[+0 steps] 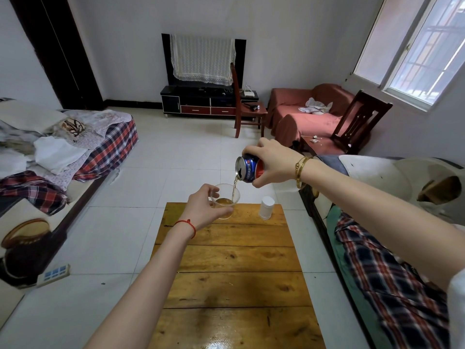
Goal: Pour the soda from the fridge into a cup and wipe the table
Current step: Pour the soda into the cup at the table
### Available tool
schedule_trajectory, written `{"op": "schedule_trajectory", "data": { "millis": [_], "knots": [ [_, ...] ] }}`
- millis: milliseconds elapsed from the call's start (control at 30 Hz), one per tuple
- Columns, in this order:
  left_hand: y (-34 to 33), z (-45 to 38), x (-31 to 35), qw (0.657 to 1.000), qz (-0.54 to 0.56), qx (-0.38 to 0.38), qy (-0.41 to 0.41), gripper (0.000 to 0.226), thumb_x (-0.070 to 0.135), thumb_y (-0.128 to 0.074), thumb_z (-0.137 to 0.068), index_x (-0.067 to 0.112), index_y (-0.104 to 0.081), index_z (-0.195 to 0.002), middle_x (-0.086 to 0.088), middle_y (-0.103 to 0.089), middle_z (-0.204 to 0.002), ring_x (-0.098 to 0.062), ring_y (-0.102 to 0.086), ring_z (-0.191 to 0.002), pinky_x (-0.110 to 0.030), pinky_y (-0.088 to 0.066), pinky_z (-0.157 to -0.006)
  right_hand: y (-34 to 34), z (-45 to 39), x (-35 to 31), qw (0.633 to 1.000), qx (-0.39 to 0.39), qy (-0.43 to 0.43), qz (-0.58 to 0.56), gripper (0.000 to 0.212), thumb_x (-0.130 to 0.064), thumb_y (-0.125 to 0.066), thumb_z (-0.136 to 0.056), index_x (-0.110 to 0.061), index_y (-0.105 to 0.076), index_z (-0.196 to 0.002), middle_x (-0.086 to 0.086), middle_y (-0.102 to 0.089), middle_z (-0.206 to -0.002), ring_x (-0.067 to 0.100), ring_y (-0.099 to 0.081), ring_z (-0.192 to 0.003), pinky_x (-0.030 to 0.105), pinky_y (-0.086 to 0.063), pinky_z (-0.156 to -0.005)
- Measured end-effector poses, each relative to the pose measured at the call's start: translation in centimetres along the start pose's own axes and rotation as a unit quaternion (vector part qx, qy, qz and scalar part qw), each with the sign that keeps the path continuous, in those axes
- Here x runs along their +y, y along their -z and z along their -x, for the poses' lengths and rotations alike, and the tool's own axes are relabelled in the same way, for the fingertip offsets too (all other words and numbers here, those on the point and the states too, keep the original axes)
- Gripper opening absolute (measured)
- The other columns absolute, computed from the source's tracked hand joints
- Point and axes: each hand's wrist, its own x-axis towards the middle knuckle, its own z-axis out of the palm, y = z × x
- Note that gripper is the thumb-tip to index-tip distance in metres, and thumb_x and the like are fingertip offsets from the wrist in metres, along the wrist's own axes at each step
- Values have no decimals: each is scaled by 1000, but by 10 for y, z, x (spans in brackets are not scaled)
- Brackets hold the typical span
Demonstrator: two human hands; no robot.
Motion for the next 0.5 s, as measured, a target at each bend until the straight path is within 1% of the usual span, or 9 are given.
{"op": "schedule_trajectory", "data": {
  "millis": [167, 333, 433, 500],
  "knots": [
    [-1, 0, 0, 1000, 0, -2, 0, 74, 38, -83, -72, 14, -48, -132, -4, -60, -130, -24, -60, -112, -31, -51, -91, 1, 0, 0, 1000, 1, 0, 5, 72, -43, -77, -69, -27, -44, -130, 5, -45, -113, 21, -44, -102, 36, -52, -83],
    [-2, -1, 2, 1000, 1, -2, -2, 73, 37, -83, -73, 13, -48, -132, -4, -59, -130, -24, -60, -113, -29, -50, -90, 3, 0, 0, 1000, 1, 0, 15, 73, -44, -77, -69, -28, -43, -132, 5, -45, -114, 22, -44, -103, 38, -53, -84],
    [-1, -1, 2, 1000, 1, 0, -1, 72, 38, -83, -72, 14, -48, -131, -4, -59, -129, -24, -60, -112, -32, -51, -91, 5, 0, 0, 1000, 3, 2, 21, 74, -44, -76, -69, -28, -42, -132, 4, -44, -113, 22, -44, -102, 36, -52, -81],
    [0, -1, 3, 1000, 3, 2, 0, 73, 38, -83, -72, 14, -49, -131, -3, -59, -129, -24, -60, -112, -30, -52, -89, 5, 0, 1, 1000, 4, 4, 23, 74, -44, -76, -69, -28, -42, -133, 4, -44, -113, 21, -44, -102, 34, -51, -79]
  ]
}}
